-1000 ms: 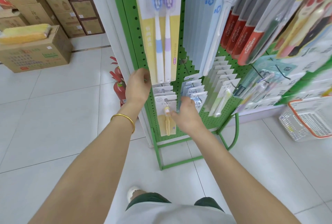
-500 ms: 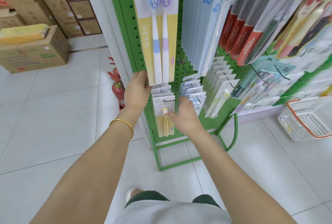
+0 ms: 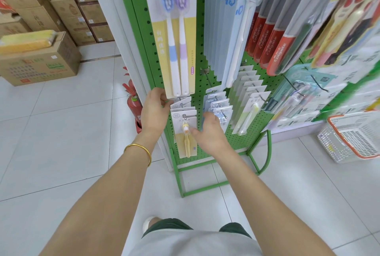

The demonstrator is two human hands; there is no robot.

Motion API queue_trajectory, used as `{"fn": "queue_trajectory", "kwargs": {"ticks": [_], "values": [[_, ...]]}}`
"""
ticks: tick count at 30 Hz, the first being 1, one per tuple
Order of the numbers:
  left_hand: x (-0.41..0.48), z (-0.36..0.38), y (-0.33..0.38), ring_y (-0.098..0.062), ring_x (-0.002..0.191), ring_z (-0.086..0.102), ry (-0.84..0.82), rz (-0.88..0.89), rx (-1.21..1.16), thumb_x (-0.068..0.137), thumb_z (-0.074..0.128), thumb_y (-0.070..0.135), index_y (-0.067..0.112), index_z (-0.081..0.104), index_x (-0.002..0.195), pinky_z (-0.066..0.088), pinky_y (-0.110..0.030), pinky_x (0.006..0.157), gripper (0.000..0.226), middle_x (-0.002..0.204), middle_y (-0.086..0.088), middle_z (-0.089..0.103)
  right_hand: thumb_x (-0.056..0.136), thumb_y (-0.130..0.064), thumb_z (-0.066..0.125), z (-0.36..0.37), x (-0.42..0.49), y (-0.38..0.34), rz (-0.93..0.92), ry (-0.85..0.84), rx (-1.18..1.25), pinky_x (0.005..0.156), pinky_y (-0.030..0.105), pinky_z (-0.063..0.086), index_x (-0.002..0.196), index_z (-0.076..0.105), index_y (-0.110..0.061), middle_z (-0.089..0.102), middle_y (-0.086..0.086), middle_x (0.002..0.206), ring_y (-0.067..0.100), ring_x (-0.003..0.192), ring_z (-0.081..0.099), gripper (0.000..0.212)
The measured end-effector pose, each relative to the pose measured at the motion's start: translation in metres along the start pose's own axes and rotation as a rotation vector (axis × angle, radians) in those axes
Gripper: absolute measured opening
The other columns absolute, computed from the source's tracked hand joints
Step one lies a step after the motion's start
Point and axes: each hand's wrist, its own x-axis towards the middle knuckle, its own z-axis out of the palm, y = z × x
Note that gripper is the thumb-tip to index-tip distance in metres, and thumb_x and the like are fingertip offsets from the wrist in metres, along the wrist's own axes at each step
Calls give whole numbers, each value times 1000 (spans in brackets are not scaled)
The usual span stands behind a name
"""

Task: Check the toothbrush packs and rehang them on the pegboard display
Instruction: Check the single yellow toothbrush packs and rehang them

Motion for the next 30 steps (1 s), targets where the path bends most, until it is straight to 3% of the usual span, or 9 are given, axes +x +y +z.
{"fn": "queue_trajectory", "kwargs": {"ticks": [3, 9, 20, 24, 27, 30], "values": [[-1, 1, 1, -24, 87, 58, -12, -26, -19, 90, 61, 14, 18, 44, 90, 48, -38, 72, 17, 99, -9, 61, 94, -27, 57, -1, 0, 0, 2, -2, 6, 100, 34, 36, 141, 27, -3, 33, 13, 143, 27, 128, 40, 61], [2, 0, 0, -18, 85, 57, -25, 57, 38, 90, 59, 10, 7, 56, 109, 46, -32, 70, 20, 104, 0, 44, 94, -28, 57, -2, 0, 1, 5, -11, 10, 100, 33, 35, 142, 25, -3, 31, 12, 145, 26, 129, 40, 62], [12, -3, -7, -28, 95, 54, -79, 210, 210, 91, 60, 16, 8, 53, 126, 53, -46, 72, 36, 123, -10, 46, 94, -25, 56, -2, 1, 1, 23, -24, 15, 96, 32, 37, 140, 27, -3, 32, 12, 143, 27, 125, 42, 59], [12, -1, -7, -30, 95, 53, -58, 195, 192, 91, 63, 19, 2, 57, 118, 52, -46, 75, 32, 115, -13, 48, 95, -23, 54, -3, 1, 2, 20, -29, 21, 96, 32, 36, 140, 26, -2, 32, 12, 143, 27, 125, 42, 57], [13, -3, -3, -30, 83, 54, -69, 99, 59, 89, 65, 19, 1, 62, 107, 50, -43, 75, 26, 104, -13, 51, 95, -24, 55, -3, 1, 3, 18, -28, 27, 96, 31, 36, 141, 26, -2, 32, 13, 143, 27, 125, 41, 58], [13, -6, 4, -20, 73, 48, -61, 35, -44, 87, 67, 14, 9, 59, 91, 44, -26, 66, 10, 86, -6, 53, 95, -22, 54, -3, 1, 5, 16, -30, 27, 96, 30, 35, 142, 25, -3, 31, 13, 144, 26, 126, 41, 59]]}}
